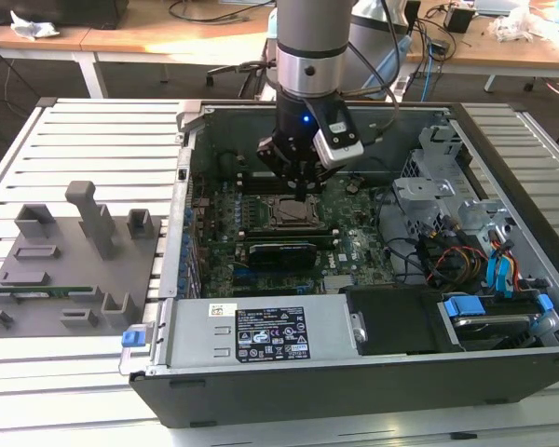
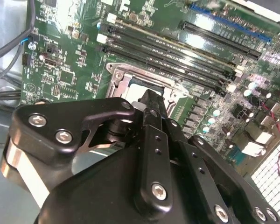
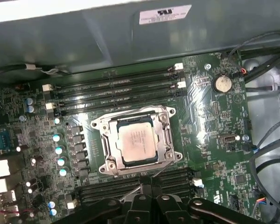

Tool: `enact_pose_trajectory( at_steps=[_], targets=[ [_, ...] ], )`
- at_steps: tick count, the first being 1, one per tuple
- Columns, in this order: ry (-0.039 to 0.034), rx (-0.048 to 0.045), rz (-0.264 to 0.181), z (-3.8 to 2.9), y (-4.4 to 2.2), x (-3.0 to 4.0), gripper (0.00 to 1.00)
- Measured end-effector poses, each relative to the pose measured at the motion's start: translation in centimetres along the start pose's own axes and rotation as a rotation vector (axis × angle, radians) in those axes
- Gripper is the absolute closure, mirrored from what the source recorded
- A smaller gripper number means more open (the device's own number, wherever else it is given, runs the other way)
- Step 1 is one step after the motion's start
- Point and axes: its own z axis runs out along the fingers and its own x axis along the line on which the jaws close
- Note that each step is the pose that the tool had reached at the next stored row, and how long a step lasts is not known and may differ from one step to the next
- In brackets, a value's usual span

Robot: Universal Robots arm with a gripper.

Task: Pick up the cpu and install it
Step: 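Install the second cpu locking lever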

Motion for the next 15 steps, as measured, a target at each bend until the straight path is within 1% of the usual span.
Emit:
enact_pose_trajectory(
  at_steps=[2, 4, 5, 10, 12, 13, 15],
  targets=[
    [0.0002, -0.0015, 0.0, 0.04, -0.85, -0.14, 0.89],
    [0.0009, -0.0051, 0.0, 0.06, -1.41, -0.24, 0.89],
    [0.0014, -0.0083, 0.0, 0.08, -1.65, -0.28, 0.89],
    [0.0049, -0.0346, 0.0, 0.15, -3.07, -0.51, 0.89],
    [0.0067, -0.0455, -0.001, 0.24, -3.33, -0.44, 0.89],
    [0.0078, -0.0537, -0.007, 0.37, -3.35, -0.3, 0.89],
    [0.0086, -0.0601, -0.023, 0.54, -3.36, -0.22, 0.89]
  ],
)
